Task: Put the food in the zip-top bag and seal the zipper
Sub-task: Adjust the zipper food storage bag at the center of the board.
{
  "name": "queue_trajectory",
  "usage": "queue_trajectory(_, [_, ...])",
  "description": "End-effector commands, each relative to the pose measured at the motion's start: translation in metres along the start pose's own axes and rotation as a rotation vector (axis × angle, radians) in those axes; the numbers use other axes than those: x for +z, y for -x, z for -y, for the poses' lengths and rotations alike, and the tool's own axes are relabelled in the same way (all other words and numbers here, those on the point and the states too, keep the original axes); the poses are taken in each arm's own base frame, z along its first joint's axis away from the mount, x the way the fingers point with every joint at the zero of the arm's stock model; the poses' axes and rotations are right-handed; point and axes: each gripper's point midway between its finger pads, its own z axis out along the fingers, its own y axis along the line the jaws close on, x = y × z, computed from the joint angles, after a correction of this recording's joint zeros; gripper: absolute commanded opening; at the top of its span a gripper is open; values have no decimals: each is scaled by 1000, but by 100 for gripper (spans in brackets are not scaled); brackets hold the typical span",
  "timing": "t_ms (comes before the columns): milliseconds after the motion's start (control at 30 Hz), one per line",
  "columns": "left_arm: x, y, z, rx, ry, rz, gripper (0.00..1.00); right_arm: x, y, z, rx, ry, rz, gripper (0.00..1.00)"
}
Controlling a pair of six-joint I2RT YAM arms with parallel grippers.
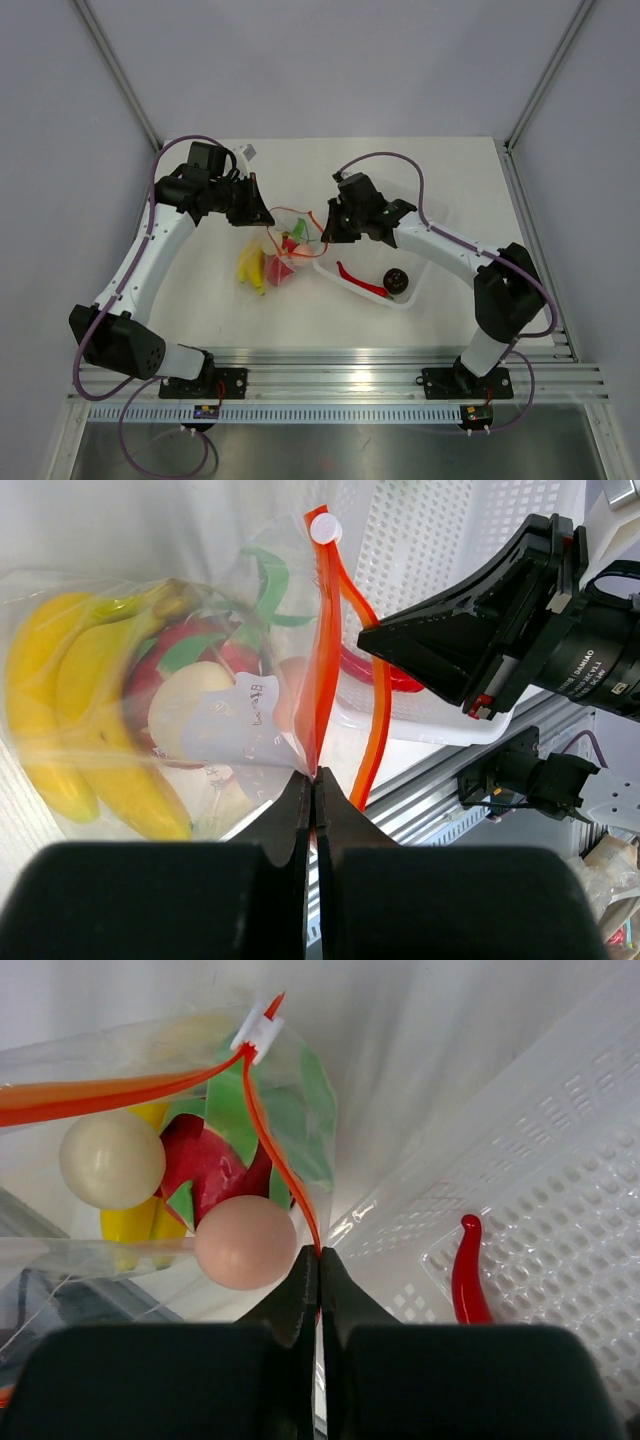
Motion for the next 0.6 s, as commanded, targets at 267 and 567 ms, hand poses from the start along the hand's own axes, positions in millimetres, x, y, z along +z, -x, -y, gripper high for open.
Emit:
queue_trajectory(267, [-40,56,-4,73,89,183,0,-55,92,-106,-107,253,167,0])
queue_trajectory(567, [13,38,-53,-14,204,66,0,7,84,-67,-128,103,116,0])
